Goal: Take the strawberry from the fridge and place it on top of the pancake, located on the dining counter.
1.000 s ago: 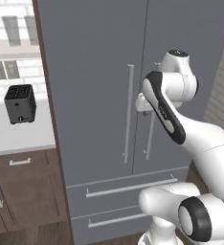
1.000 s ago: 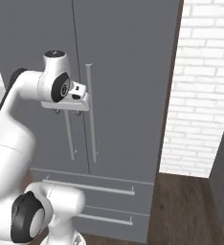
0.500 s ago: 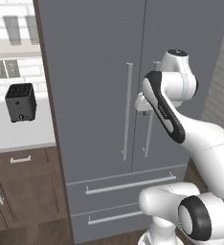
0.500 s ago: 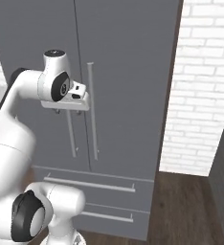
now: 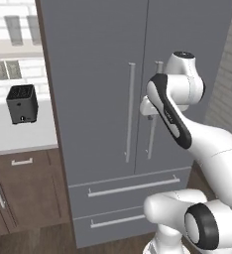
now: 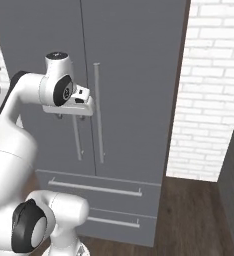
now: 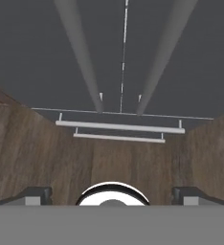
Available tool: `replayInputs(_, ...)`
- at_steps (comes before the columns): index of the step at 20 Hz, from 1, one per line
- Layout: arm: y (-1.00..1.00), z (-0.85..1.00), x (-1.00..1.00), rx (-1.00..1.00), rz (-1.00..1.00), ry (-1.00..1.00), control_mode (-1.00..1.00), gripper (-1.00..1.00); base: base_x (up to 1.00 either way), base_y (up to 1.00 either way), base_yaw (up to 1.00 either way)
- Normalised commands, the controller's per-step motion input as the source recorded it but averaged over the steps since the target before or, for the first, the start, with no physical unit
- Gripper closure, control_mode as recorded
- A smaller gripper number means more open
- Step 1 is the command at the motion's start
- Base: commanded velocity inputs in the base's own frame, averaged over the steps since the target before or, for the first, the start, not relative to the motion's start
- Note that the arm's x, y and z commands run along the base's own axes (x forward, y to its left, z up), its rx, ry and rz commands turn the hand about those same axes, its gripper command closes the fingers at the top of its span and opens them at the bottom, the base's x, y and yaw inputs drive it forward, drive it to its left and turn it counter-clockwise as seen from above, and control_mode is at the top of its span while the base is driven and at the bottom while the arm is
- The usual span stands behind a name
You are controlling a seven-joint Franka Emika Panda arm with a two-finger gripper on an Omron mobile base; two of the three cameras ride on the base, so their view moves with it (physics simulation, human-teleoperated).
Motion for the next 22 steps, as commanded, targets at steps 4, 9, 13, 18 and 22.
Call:
replayInputs(4, 0.0, 0.0, 0.0, 0.0, 0.0, 0.0, 1.0, -1.0, -0.28, 0.0, 0.0)
replayInputs(9, -0.06, -0.05, 0.22, 0.0, 0.0, 0.0, -1.0, -1.0, -0.04, 0.0, 0.0)
replayInputs(13, -0.24, -0.2, 0.6, 0.0, 0.0, -0.06, -1.0, -1.0, 0.0, 0.0, 0.0)
replayInputs(18, -0.23, -0.24, 0.63, 0.0, -0.01, -0.25, -1.0, -1.0, 0.0, 0.0, 0.0)
replayInputs(22, -0.35, -0.58, 0.77, 0.0, 0.0, -0.3, -1.0, -1.0, 0.0, 0.0, 0.0)
